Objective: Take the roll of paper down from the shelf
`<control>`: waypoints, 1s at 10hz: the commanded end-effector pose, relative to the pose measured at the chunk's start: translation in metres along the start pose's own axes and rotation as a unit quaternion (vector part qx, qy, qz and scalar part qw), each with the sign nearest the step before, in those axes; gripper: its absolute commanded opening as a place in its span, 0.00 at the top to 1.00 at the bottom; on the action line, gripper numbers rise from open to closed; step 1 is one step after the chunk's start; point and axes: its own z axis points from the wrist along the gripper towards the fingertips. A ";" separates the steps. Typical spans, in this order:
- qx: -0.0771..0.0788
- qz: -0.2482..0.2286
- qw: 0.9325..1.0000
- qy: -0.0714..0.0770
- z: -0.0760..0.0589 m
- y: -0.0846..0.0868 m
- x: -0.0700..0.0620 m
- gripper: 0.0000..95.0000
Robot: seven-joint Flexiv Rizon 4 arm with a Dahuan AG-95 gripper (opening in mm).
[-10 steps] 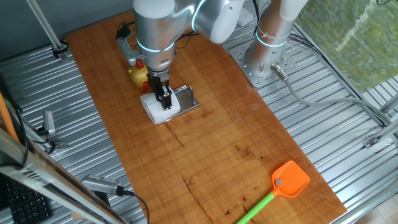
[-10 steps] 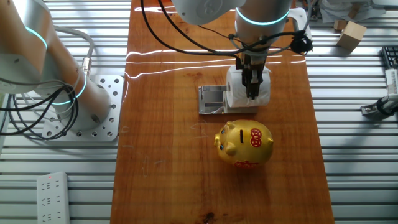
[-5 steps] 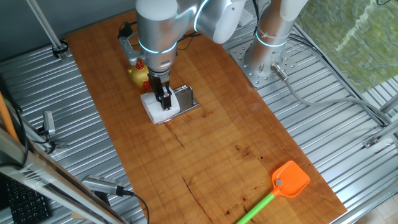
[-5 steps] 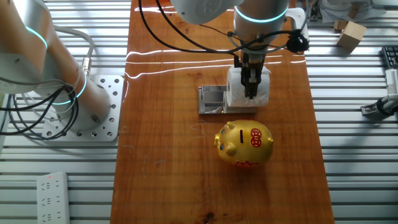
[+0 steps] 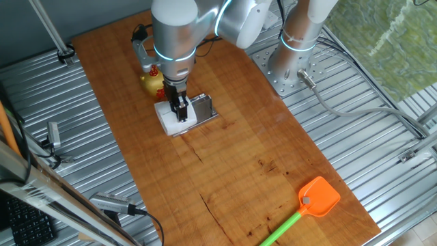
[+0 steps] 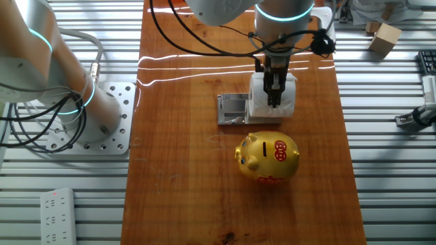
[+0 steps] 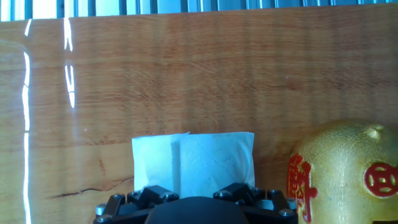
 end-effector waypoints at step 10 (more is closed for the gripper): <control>-0.004 -0.006 1.000 -0.008 0.000 0.000 -0.001 1.00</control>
